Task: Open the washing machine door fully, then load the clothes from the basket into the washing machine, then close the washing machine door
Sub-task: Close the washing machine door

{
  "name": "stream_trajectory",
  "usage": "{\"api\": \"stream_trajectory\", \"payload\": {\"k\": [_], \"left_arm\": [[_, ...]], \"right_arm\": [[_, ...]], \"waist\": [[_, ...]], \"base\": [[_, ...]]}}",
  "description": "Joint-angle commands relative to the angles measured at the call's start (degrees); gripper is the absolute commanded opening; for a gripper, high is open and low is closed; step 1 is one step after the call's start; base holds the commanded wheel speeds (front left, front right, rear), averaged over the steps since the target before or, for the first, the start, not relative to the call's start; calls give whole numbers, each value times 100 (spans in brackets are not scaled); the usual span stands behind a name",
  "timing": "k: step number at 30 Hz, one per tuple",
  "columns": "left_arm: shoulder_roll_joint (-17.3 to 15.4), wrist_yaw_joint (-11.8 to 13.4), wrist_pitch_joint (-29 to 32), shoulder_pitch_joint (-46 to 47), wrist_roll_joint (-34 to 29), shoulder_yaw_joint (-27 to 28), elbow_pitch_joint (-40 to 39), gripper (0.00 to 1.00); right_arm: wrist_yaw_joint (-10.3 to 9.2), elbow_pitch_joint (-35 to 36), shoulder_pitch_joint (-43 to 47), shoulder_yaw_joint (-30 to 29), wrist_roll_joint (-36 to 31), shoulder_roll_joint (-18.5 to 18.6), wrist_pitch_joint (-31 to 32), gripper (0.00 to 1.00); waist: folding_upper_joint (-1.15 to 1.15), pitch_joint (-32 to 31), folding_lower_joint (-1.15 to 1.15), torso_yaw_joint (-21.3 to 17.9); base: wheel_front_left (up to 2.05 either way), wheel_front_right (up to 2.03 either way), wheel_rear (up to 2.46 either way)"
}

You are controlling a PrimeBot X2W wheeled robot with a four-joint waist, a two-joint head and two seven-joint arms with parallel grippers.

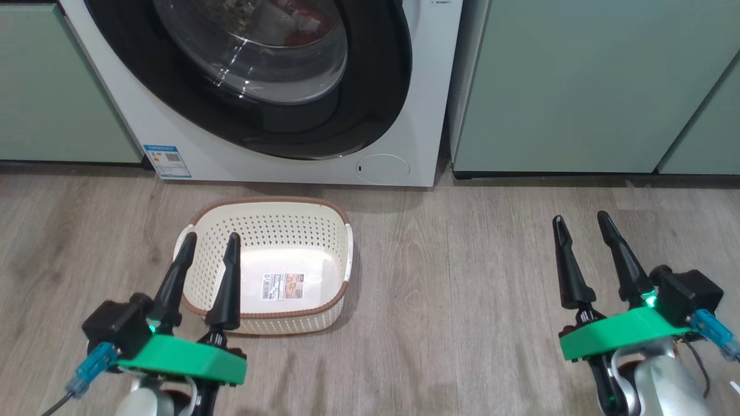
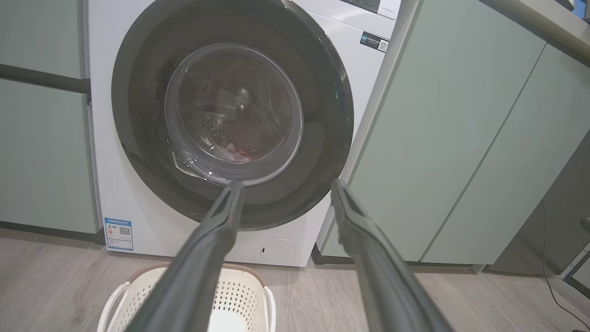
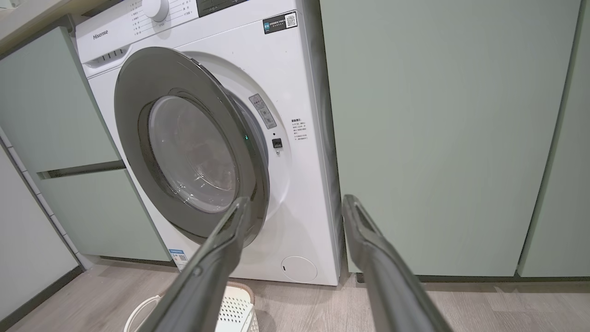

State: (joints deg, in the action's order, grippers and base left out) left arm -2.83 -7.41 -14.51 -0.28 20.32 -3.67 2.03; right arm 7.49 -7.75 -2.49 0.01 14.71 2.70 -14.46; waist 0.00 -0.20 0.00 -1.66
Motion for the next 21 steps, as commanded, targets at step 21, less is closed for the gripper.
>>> {"api": "stream_trajectory", "payload": {"k": [21], "left_arm": [[-5,-8,-49,168,-161,116,1,100]], "right_arm": [[0,147,-99,192,14,18,-54,100]], "waist": [[0,-86,0,70]], "base": [[0,0,0]]}}
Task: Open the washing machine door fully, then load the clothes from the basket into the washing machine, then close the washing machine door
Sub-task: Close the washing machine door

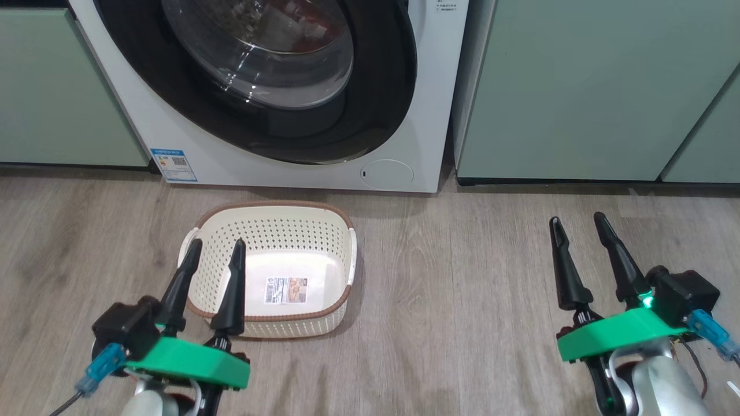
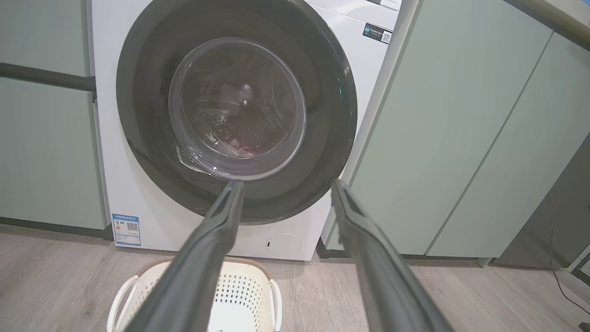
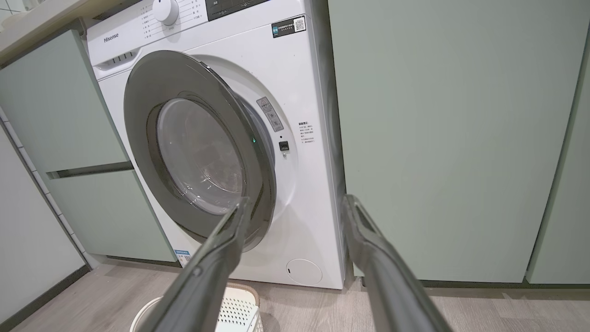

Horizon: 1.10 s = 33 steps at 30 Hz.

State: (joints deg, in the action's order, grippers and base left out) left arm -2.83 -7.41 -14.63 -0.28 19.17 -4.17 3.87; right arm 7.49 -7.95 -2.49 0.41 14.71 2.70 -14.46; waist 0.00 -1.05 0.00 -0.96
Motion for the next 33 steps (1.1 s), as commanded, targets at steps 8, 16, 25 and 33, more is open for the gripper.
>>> {"api": "stream_trajectory", "payload": {"k": [8,16,25,33], "left_arm": [[-5,-8,-37,139,-163,143,-185,100],[-5,-8,-37,143,-153,47,-180,100],[-5,14,-37,304,-199,-10,-271,100],[-5,9,-37,840,-152,-188,-401,100]], "right_arm": [[0,177,-95,184,-18,18,-54,100],[0,259,-84,199,-41,18,-54,100],[0,479,-195,453,-220,18,-54,0],[0,842,-1015,1080,-761,110,-54,0]], "waist": [[0,-2,0,1],[0,80,0,75],[0,507,0,273],[0,1369,0,688]], "base": [[0,0,0],[0,0,0],[0,0,0],[0,0,0]]}}
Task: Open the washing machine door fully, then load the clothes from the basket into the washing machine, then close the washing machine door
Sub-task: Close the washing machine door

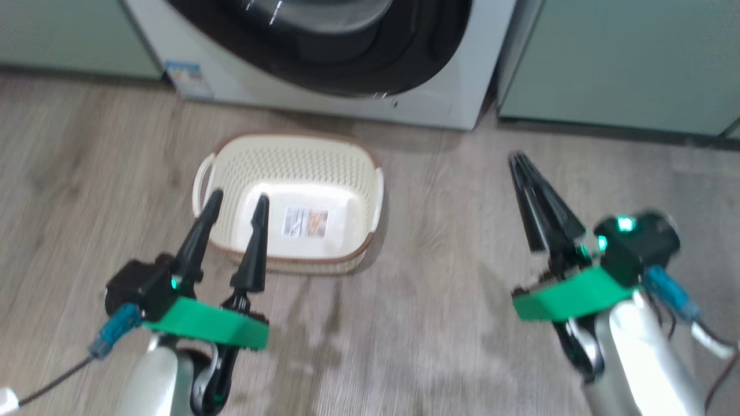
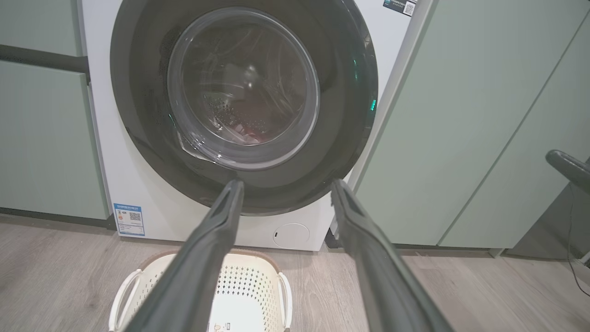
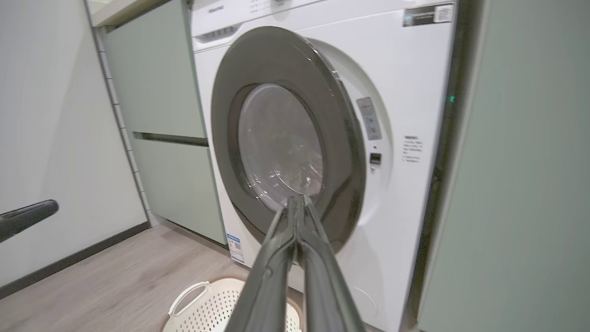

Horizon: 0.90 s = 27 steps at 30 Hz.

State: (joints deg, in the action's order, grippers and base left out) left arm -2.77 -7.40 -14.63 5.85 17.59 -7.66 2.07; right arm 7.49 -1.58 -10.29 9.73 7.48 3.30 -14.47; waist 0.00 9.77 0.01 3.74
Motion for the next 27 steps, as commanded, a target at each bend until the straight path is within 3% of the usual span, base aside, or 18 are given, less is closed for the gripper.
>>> {"api": "stream_trajectory", "payload": {"k": [1,18,27], "left_arm": [[-10,7,-37,294,19,134,-235,100],[-10,23,-37,1103,308,-261,-429,100],[-10,55,-37,1259,383,-303,-455,100]], "right_arm": [[0,184,-364,228,-73,122,-52,0],[0,-986,-3178,796,-207,1324,-52,0],[0,-2110,-4250,645,-550,1439,-49,0]], "waist": [[0,375,-1,274],[0,1770,-1,1084],[0,2046,-1,1173]], "base": [[0,0,0],[0,0,0],[0,0,0]]}}
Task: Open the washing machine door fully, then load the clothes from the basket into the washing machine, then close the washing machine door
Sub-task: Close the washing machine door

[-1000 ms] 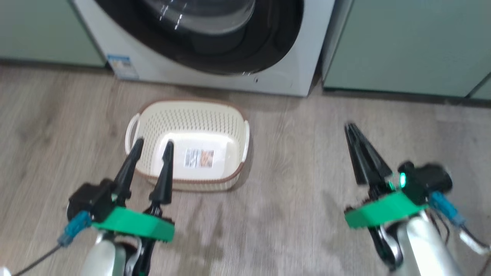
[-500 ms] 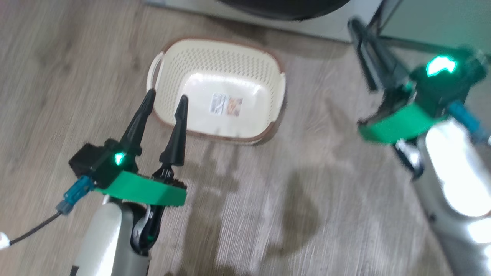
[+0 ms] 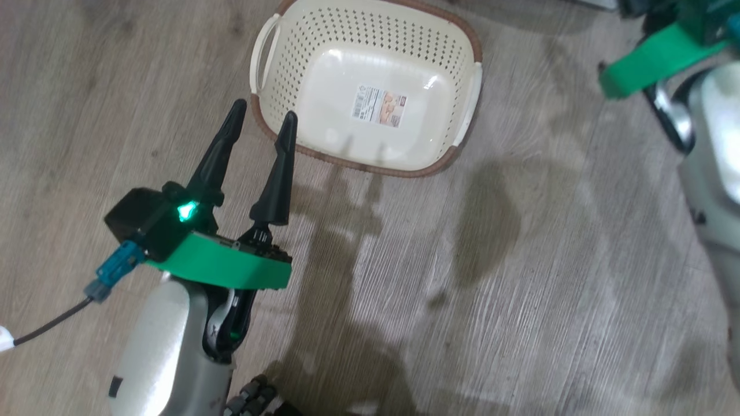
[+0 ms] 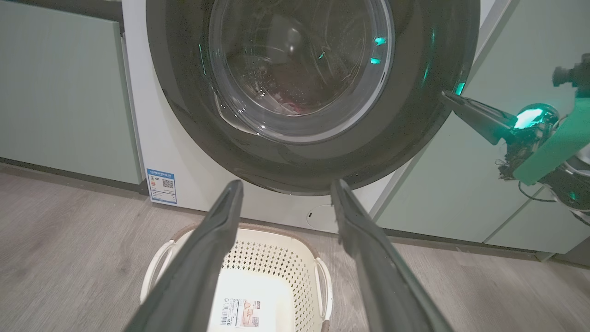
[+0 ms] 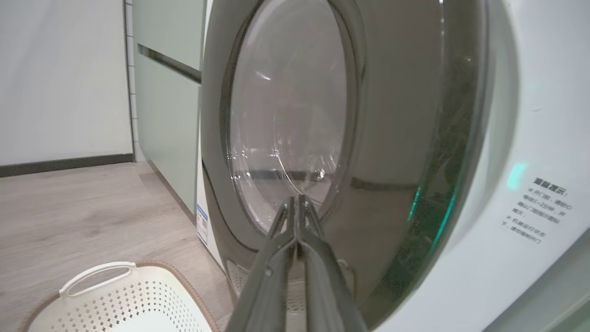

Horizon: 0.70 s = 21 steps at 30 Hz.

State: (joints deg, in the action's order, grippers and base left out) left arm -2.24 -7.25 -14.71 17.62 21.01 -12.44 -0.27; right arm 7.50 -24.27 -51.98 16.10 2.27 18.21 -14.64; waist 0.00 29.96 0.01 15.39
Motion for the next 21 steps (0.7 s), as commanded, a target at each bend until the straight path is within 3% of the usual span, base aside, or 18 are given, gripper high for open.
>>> {"api": "stream_trajectory", "payload": {"k": [1,21], "left_arm": [[-64,42,-29,92,45,168,-220,100],[-64,61,-29,299,141,-101,-281,100]], "right_arm": [[-1,50,-183,-36,-79,-65,-33,0],[-1,-1329,-1781,-1214,-1108,-420,-35,0]], "waist": [[0,44,-1,12],[0,396,-1,122]], "base": [[0,0,0],[0,0,0]]}}
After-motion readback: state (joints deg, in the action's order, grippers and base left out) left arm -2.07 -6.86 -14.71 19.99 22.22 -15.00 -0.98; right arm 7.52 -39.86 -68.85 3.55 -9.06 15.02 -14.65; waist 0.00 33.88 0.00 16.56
